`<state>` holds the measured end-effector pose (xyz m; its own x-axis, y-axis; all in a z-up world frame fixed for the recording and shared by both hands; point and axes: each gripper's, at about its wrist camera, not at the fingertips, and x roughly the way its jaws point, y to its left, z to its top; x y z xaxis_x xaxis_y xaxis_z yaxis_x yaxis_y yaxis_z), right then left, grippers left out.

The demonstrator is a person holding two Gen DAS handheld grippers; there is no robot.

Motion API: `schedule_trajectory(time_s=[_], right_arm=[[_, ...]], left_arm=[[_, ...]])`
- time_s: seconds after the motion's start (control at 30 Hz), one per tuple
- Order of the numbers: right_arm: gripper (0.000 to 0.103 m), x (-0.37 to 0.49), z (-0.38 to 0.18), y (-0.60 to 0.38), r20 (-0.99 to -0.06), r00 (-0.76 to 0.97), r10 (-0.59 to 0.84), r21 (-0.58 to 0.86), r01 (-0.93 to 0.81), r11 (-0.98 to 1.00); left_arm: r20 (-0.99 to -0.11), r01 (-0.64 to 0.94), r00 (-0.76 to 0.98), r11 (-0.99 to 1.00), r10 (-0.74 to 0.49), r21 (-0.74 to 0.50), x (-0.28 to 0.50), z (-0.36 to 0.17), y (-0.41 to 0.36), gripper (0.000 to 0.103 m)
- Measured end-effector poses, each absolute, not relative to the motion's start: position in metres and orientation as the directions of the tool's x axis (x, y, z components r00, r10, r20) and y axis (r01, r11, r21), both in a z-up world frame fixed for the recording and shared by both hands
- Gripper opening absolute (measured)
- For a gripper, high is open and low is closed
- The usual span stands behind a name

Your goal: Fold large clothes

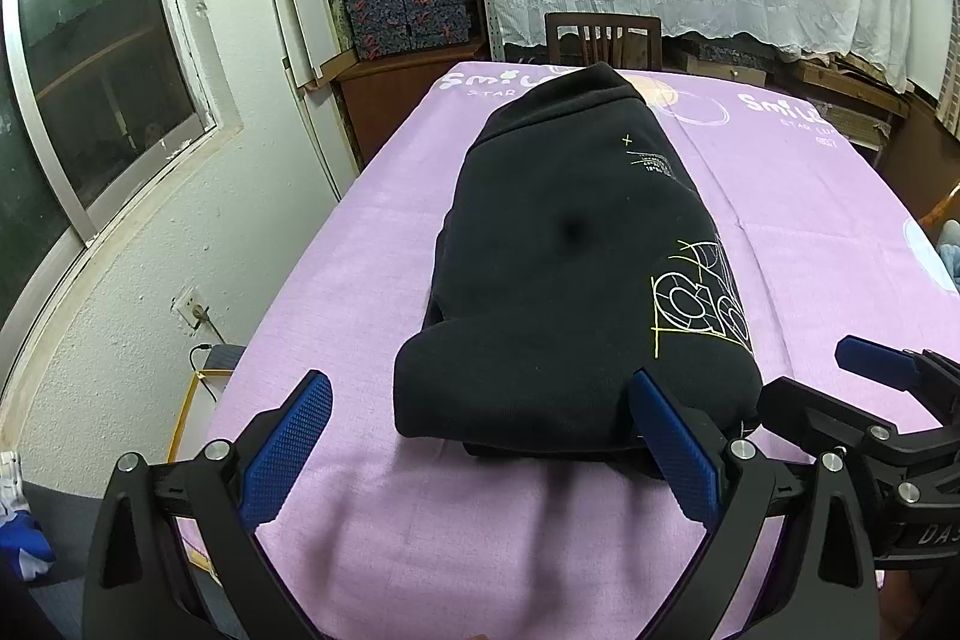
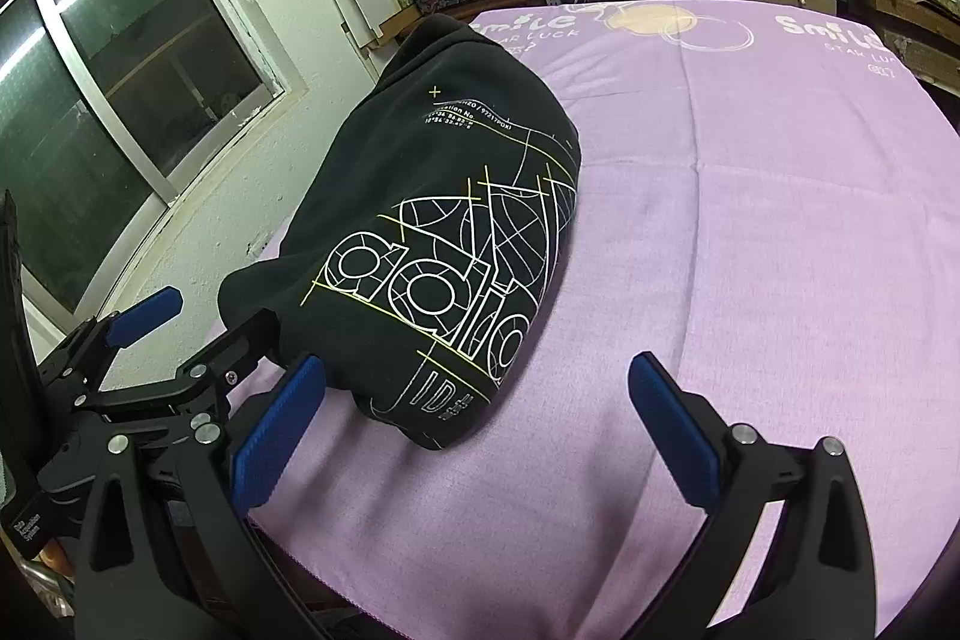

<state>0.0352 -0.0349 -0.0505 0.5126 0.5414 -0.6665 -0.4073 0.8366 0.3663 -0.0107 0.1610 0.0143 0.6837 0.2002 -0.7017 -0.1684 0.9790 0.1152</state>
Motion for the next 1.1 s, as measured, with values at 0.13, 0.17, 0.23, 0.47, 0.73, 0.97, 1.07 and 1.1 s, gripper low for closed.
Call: schedule_trajectory(time_s=[0.13, 0.17, 0.23, 0.47, 0.73, 0.97, 1.07, 1.1], right_arm=[[0.099, 0.0355, -0.0509, -0.0357, -0.667, 0.512, 0.542, 0.370, -0.404, 0.837], [0.099, 0.0355, -0.0511, -0.0357, -0.667, 0.511, 0.542, 0.371, -0.403, 0.837], [0.099, 0.0355, -0.0512, -0.0355, -0.667, 0.511, 0.542, 0.372, -0.402, 0.837], [0.099, 0.0355, -0.0523, -0.0353, -0.667, 0.511, 0.542, 0.373, -0.401, 0.837], [0.099, 0.0353, -0.0534, -0.0341, -0.669, 0.509, 0.542, 0.373, -0.402, 0.836], [0.099, 0.0338, -0.0540, -0.0348, -0.670, 0.511, 0.539, 0.368, -0.401, 0.839], [0.099, 0.0335, -0.0548, -0.0371, -0.670, 0.509, 0.540, 0.371, -0.400, 0.838], [0.099, 0.0335, -0.0547, -0.0378, -0.669, 0.510, 0.541, 0.374, -0.398, 0.838]], left_arm=[[-0.702, -0.168, 0.683, 0.979, 0.201, 0.117, -0.0109, 0.0136, 0.1609, 0.100], [-0.702, -0.168, 0.683, 0.979, 0.201, 0.116, -0.0107, 0.0139, 0.1611, 0.100], [-0.702, -0.168, 0.683, 0.979, 0.201, 0.117, -0.0110, 0.0137, 0.1610, 0.100], [-0.713, -0.173, 0.673, 0.979, 0.198, 0.109, -0.0078, 0.0095, 0.1645, 0.100], [-0.717, -0.176, 0.669, 0.979, 0.196, 0.103, -0.0073, 0.0095, 0.1670, 0.100], [-0.719, -0.163, 0.671, 0.982, 0.181, 0.096, -0.0073, 0.0115, 0.1642, 0.100], [-0.723, -0.144, 0.673, 0.986, 0.156, 0.079, -0.0071, 0.0116, 0.1628, 0.100], [-0.720, -0.136, 0.678, 0.988, 0.148, 0.075, -0.0074, 0.0117, 0.1626, 0.100]])
